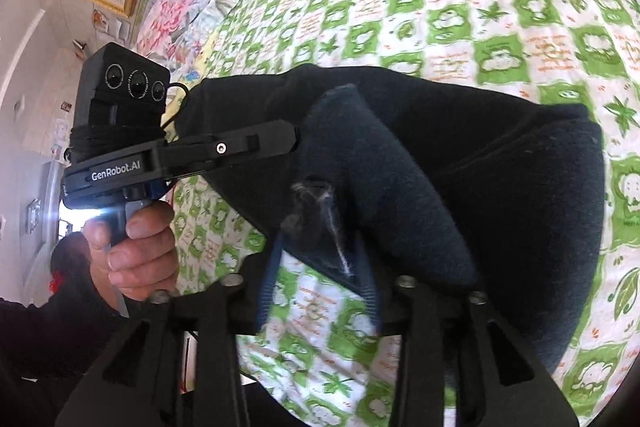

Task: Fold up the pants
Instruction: 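Lift the hems with both grippers and fold them over toward the waistband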

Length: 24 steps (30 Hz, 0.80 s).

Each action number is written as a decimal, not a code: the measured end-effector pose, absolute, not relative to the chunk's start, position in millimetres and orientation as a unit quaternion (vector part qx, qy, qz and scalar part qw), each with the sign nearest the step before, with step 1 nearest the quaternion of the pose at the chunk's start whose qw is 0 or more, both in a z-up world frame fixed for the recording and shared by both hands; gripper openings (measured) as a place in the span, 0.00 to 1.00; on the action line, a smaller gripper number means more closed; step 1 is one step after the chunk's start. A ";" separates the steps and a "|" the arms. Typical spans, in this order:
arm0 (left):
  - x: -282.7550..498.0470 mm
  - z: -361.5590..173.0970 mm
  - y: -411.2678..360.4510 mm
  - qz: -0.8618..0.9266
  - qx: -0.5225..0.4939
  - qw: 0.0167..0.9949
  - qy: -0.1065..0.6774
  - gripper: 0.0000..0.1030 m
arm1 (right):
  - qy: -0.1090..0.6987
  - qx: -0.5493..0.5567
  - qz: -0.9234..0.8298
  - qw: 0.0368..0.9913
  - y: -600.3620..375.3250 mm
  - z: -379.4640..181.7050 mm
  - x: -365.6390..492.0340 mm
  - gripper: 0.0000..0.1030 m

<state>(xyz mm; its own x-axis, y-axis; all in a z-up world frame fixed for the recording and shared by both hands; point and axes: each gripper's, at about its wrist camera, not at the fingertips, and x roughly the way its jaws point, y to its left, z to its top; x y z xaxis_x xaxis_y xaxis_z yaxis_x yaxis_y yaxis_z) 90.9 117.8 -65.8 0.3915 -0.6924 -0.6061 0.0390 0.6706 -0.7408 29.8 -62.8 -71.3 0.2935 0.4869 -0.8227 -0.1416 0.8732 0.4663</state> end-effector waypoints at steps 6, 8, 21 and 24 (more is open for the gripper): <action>67.8 -52.5 143.5 -0.219 -0.360 0.777 0.467 0.08 | 0.555 0.152 0.207 0.791 -52.1 -59.0 36.8 0.45; 60.7 -50.6 153.9 -0.204 -0.377 0.780 0.457 0.08 | 0.549 0.147 0.209 0.796 -50.0 -51.9 40.8 0.44; 23.4 -39.9 214.7 -0.099 -0.400 0.803 0.431 0.10 | 0.526 0.139 0.214 0.812 -32.5 -26.5 92.7 0.47; 15.5 -40.1 221.0 -0.084 -0.410 0.802 0.426 0.10 | 0.525 0.141 0.218 0.811 -25.3 -27.4 101.6 0.47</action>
<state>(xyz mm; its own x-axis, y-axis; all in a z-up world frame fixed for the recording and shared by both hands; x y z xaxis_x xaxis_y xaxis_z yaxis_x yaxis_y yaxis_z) 15.5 221.0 -40.1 0.6227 -0.4843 -0.6146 -0.2141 0.6501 -0.7291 101.6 -25.3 -27.4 0.3534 0.5013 -0.7898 -0.2058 0.8653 0.4571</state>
